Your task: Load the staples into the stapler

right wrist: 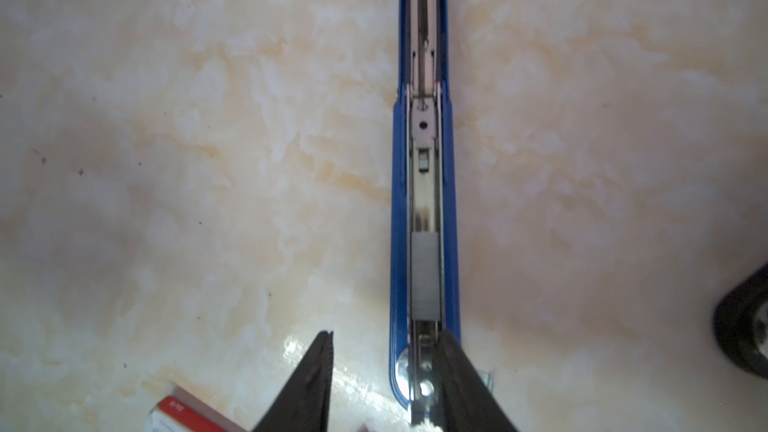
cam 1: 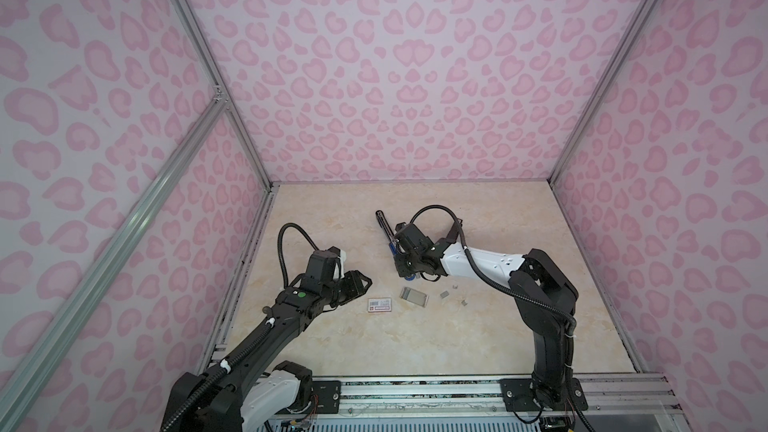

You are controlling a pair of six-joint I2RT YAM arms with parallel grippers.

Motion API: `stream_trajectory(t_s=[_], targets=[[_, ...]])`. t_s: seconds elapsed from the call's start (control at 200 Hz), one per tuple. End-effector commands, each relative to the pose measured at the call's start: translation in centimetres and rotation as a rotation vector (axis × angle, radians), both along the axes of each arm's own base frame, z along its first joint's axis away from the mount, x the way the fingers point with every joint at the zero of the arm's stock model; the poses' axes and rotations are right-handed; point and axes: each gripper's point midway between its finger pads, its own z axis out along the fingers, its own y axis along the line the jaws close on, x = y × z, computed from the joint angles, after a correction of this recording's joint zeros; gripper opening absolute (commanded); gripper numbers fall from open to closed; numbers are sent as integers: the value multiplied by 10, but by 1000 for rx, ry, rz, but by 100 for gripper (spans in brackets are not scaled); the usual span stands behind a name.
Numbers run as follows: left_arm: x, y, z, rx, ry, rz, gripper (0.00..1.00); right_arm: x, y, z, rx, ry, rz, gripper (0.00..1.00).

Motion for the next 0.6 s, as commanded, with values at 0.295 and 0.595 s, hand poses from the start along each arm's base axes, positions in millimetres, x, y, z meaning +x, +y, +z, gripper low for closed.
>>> stream_trajectory(t_s=[0.295, 0.595], targets=[[7, -1, 5, -5, -20, 6, 51, 35, 14, -19, -28, 27, 17, 43], [8, -2, 3, 0, -14, -1, 51, 31, 15, -33, -40, 65, 32, 38]])
